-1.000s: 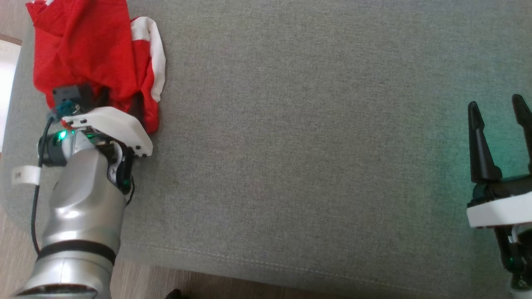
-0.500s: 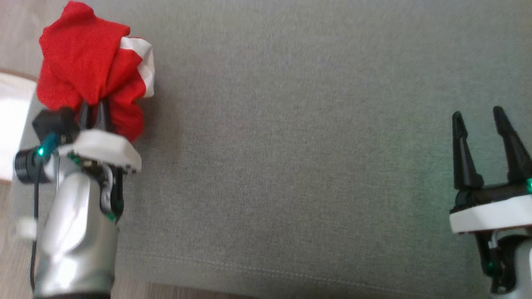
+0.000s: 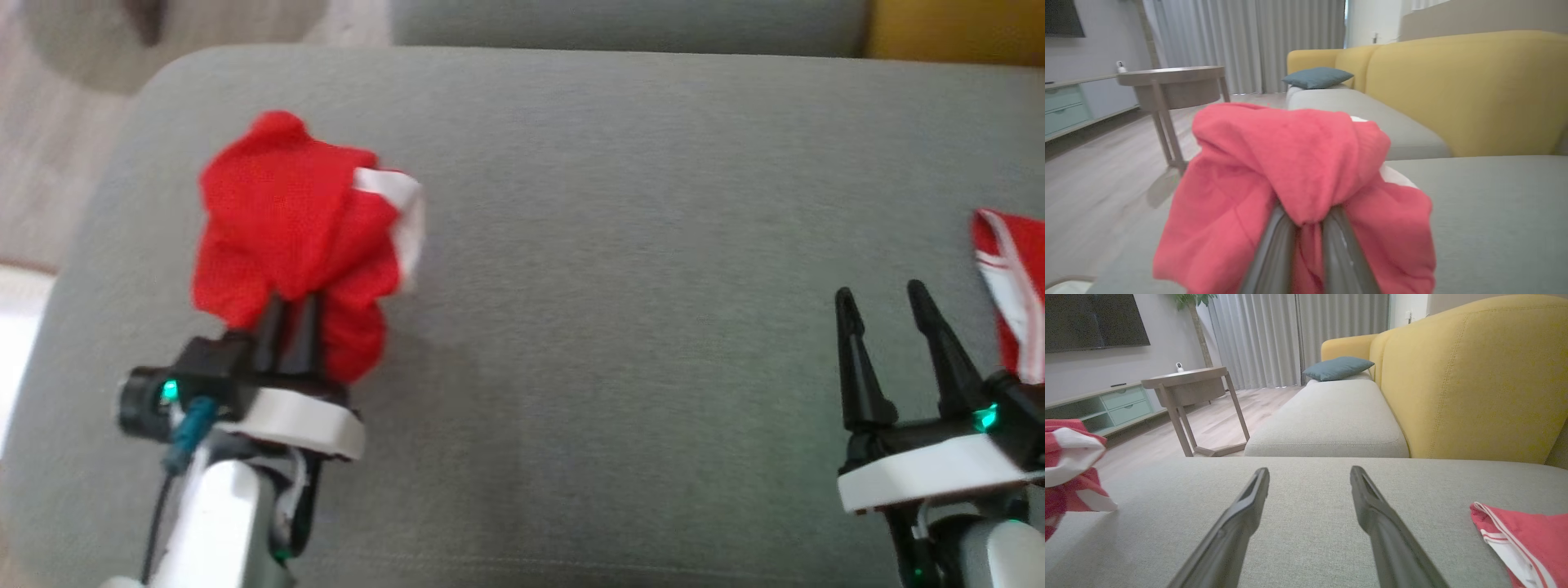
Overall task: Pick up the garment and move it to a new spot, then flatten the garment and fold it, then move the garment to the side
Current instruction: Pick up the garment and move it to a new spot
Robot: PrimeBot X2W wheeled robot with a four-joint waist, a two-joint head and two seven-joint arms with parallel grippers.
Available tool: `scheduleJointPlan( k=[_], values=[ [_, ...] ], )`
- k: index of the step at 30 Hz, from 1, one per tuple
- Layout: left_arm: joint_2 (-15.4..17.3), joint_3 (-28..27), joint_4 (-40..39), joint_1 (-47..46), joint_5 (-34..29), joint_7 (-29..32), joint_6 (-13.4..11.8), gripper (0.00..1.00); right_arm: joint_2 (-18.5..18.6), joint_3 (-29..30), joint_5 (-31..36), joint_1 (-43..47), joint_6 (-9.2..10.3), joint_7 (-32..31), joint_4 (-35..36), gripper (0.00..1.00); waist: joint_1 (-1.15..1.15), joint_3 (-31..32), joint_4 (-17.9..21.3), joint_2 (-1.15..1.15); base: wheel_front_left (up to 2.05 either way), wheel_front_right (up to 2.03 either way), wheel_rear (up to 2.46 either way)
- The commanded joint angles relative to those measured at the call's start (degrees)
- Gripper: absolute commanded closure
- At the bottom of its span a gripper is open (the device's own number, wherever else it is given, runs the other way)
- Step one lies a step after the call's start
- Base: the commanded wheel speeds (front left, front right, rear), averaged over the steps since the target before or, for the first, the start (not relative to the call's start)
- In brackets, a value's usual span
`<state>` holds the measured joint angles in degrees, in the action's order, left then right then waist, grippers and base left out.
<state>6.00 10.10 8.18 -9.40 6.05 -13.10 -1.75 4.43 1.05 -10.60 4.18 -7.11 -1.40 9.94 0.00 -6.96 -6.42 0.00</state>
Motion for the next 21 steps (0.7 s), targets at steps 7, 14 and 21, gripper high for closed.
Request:
scheduleJointPlan(
  k=[7, 14, 21],
  values=[
    [-1.76, 4.64, -0.68, -4.32, 0.1, 1.33, 1.97, 1.0, -0.31, -2.85, -0.34, -1.97, -0.37, 1.24, 1.18, 0.0, 0.0, 0.09, 12.65, 0.0, 0.0, 0.0, 0.0],
    [-2.67, 9.97, 6.4, -8.59, 0.47, 2.01, 3.04, 1.0, -0.66, -2.72, -1.2, -2.92, -0.37, 2.7, 0.14, 0.0, 0.0, -3.57, 20.58, 0.0, 0.0, 0.0, 0.0],
    [-2.98, 13.76, 16.78, -12.08, 1.34, 1.42, 4.02, 1.0, -0.96, -2.59, -2.03, -4.01, -0.37, 4.42, -1.39, 0.0, 0.0, -6.15, 23.12, 0.0, 0.0, 0.0, 0.0]
  ],
)
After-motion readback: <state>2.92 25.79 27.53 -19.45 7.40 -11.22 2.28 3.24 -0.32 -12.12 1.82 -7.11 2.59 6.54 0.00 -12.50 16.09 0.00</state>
